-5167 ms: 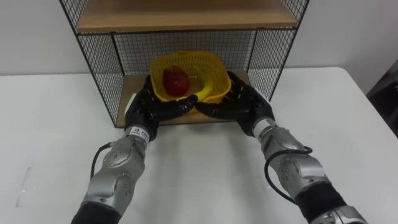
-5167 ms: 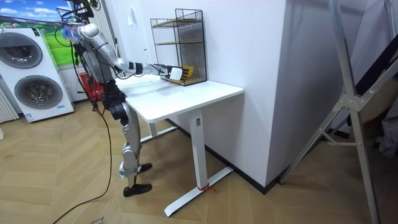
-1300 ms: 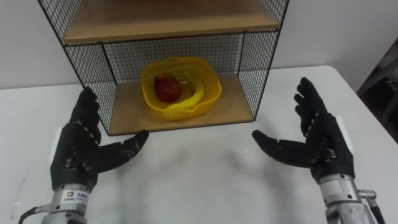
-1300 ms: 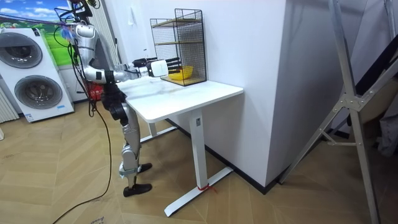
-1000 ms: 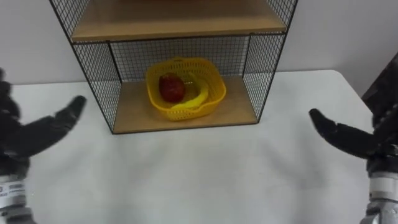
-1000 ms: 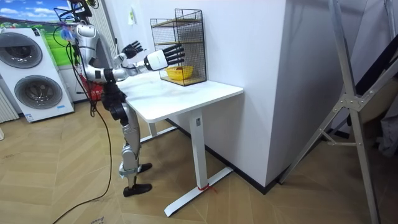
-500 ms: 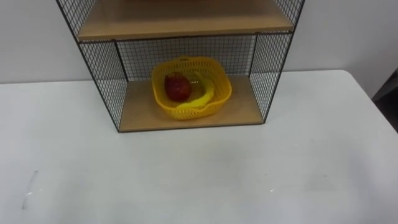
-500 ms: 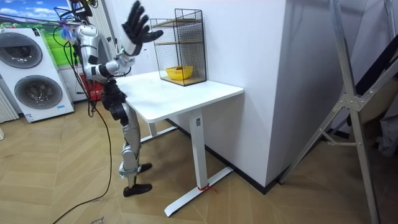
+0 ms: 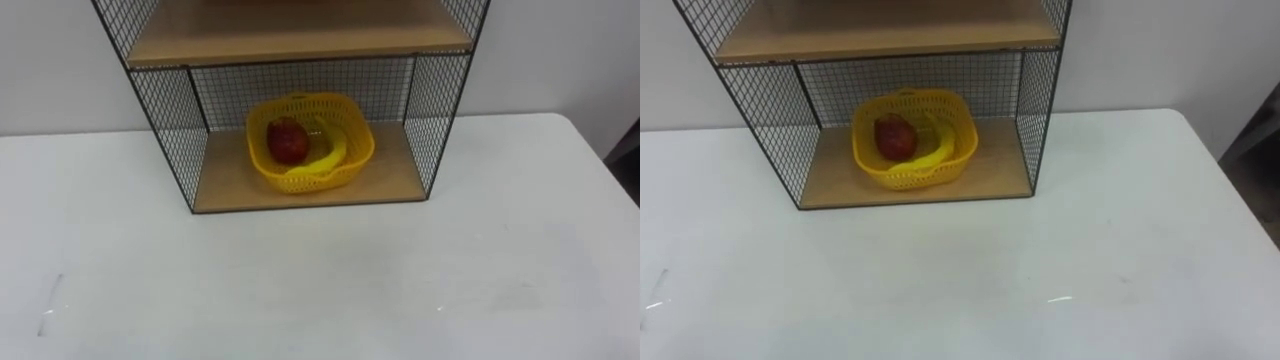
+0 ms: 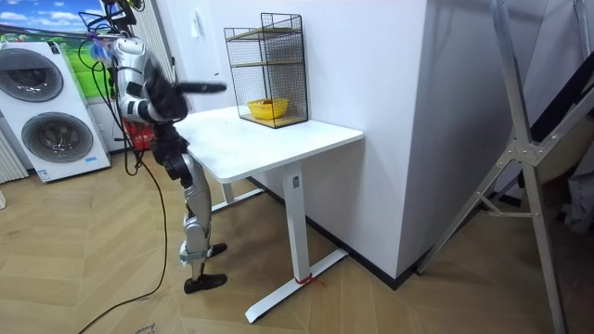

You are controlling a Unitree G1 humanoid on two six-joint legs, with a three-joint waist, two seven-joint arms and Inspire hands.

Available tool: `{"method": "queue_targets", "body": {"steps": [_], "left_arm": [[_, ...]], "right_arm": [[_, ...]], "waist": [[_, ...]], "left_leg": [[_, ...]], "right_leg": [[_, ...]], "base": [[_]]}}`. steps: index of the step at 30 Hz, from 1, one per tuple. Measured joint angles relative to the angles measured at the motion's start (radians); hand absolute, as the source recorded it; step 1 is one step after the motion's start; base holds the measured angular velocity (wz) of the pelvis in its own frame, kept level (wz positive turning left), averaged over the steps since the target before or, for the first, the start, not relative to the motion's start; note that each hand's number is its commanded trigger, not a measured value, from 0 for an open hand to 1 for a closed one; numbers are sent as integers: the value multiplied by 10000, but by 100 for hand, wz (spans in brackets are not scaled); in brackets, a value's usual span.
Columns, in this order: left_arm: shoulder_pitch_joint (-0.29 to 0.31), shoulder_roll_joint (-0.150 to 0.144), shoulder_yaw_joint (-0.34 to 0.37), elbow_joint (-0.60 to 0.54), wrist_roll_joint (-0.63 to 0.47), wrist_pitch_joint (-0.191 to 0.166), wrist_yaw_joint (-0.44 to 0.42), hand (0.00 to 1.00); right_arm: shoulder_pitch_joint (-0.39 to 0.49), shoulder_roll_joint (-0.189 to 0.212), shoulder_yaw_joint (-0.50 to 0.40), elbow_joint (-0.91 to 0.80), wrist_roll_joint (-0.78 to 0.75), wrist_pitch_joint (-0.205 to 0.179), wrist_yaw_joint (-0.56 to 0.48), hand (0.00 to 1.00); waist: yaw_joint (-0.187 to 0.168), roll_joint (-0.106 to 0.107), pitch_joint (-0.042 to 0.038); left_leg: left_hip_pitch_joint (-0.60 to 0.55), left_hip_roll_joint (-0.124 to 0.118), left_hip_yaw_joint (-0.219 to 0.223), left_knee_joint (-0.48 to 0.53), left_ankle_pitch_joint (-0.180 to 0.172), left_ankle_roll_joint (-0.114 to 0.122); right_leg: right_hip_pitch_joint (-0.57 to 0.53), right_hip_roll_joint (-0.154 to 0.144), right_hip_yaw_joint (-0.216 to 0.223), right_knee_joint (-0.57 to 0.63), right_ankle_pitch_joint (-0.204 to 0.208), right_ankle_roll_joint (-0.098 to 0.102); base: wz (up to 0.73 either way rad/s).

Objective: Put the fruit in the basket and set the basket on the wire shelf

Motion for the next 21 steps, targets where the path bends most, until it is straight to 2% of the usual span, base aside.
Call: {"method": "queue_targets", "body": {"steps": [2, 3, 5, 7, 10, 12, 14, 15, 16, 17, 20, 21], "left_arm": [[55, 45, 2, 1511, -473, 40, -133, 0], [108, 56, 3, 1858, -701, 42, -180, 0], [137, 128, -23, 3458, -1018, 100, -568, 0], [134, 120, -31, 4542, -1143, 241, -941, 0], [141, -186, -452, 5577, -1013, 403, -1487, 0], [110, -375, -925, 6232, -508, 710, -1952, 0], [76, -746, -1537, 6954, 580, 1131, -2724, 0], [55, -857, -1752, 7146, 891, 1234, -2929, 0], [35, -1016, -2218, 7564, 1431, 1527, -3373, 0], [15, -1062, -2451, 7782, 1706, 1696, -3595, 0], [-333, -1129, -3923, 8629, 3171, 2560, -4834, 0], [-365, -1129, -4110, 8729, 3500, 2677, -5075, 0]], "right_arm": [[83, 1, -20, 1707, 476, 89, 118, 0], [96, 0, -49, 2054, 740, 105, 147, 0], [117, 29, -98, 3510, 1212, 137, 531, 0], [213, 89, -93, 4542, 1431, 223, 847, 0], [327, 559, 134, 5946, 1336, 268, 1481, 0], [216, 794, 517, 6780, 1180, 568, 1969, 0], [-38, 1193, 1678, 7621, 74, 1041, 2703, 0], [-165, 1275, 2023, 7803, -281, 1202, 2890, 0], [-455, 1404, 2674, 8055, -901, 1497, 3259, 0], [-581, 1457, 2989, 8117, -1137, 1645, 3467, 0], [-1234, 1569, 4265, 8275, -2700, 2369, 4442, 0], [-1324, 1570, 4362, 8305, -3034, 2435, 4584, 0]], "waist": [[-62, 54, -11], [-120, 64, -12], [-202, 83, -27], [-213, 96, -50], [-245, 78, -56], [-213, 73, -63], [-199, 57, -70], [-192, 57, -72], [-179, 59, -70], [-186, 59, -70], [-227, 72, -74], [-234, 72, -74]], "left_leg": [[-112, 19, -102, 199, -97, -15], [-138, 15, -155, 243, -114, -20], [-276, 21, -243, 298, -137, -20], [-266, 20, -253, 287, -141, -23], [-243, 23, -272, 274, -135, -31], [-154, 24, -283, 272, -137, -32], [61, 36, -231, 222, -134, -40], [111, 55, -182, 211, -136, -41], [190, 99, -69, 206, -151, -52], [235, 119, -29, 209, -161, -55], [388, 157, -36, 222, -177, -65], [436, 162, -29, 215, -177, -65]], "right_leg": [[32, 40, -70, -40, -6, 10], [46, 41, -100, -47, -6, 8], [22, -9, -202, -67, -41, 38], [37, -16, -207, -89, -47, 40], [126, -12, -229, -125, -4, -22], [228, -13, -239, -145, -3, -21], [392, -9, -172, -173, -9, 6], [408, 2, -119, -165, -7, 8], [430, 40, 25, -163, 7, 18], [471, 58, 62, -195, 23, 24], [747, 135, 41, -468, 176, 21], [802, 144, 48, -518, 198, 20]], "base": [[9], [15], [11], [2], [6], [3], [-11], [-23], [-24], [-20], [-2], [0]]}}
